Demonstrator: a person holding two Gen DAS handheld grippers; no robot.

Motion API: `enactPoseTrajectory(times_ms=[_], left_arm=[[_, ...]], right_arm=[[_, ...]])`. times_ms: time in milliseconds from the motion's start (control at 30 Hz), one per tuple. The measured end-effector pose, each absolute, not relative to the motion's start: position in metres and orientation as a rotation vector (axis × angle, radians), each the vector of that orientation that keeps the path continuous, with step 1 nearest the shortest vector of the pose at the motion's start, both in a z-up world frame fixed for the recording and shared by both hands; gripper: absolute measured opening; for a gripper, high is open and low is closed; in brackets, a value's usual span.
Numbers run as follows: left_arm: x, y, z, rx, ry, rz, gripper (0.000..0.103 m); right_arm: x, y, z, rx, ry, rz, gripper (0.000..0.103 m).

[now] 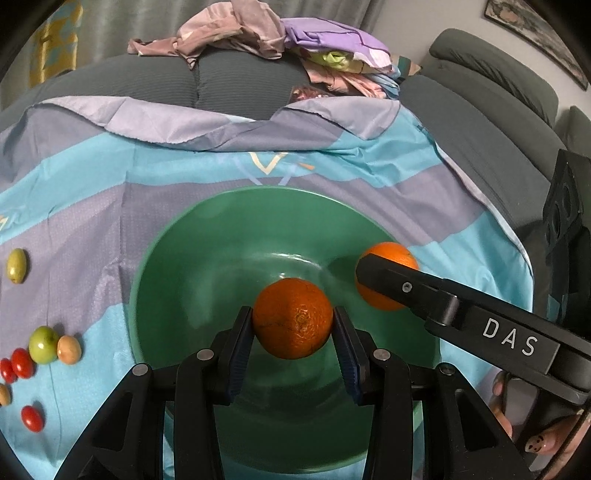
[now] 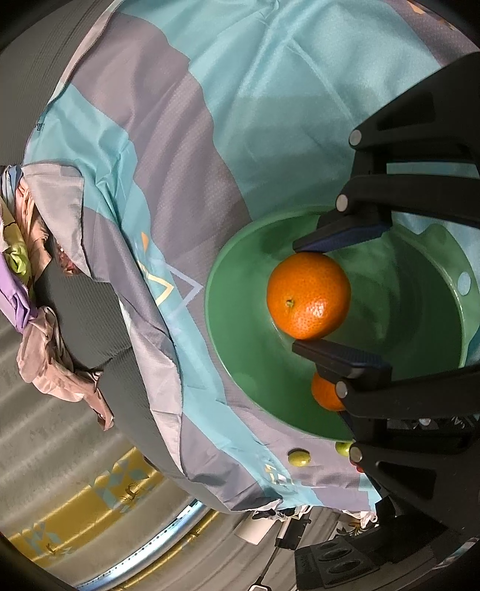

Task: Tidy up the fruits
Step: 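Lower both oranges into the green bowl and open both tools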

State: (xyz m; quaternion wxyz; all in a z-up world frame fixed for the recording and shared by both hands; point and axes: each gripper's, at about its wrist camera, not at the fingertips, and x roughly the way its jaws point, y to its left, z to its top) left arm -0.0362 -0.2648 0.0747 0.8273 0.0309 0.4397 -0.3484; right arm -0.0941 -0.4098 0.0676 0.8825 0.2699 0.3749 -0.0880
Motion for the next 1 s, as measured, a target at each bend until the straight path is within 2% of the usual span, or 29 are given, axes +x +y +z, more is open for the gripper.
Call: enactPoseTrajectory(times_ms=[500,600,667,700,800,867,1000], left_arm=[[-0.039,-0.267,0.072,0.072,0.954,-0.758,0.044],[-0.043,-0.267,0.076,0.070,0.942,-0.782,0.044],[-0.044,-0.264,0.082,0.056,0.944,-0.798,0.044],[-0.044,-0.263,0.084,0.046,0.948,-0.805,0.044],[-0.044,-0.254,0.089,0.016,0.952,-0.817,0.054],[-0.045,-0.244,0.094,0.001,0.940,-0.813,0.055],[-0.041,-0.221,0.100,-0.026,0.930,-0.786,0.061]], right_arm=[[-0.094,-0.407,0.070,0.540,0.784,-0.198,0.049],[-0.097,-0.408,0.074,0.546,0.762,-0.194,0.057],[-0.098,-0.408,0.075,0.546,0.757,-0.199,0.065],[-0.098,-0.408,0.075,0.546,0.756,-0.199,0.067],[-0.099,-0.405,0.079,0.546,0.744,-0.199,0.069],[-0.100,-0.401,0.083,0.538,0.731,-0.197,0.075],[-0.100,-0.390,0.090,0.509,0.713,-0.197,0.076]])
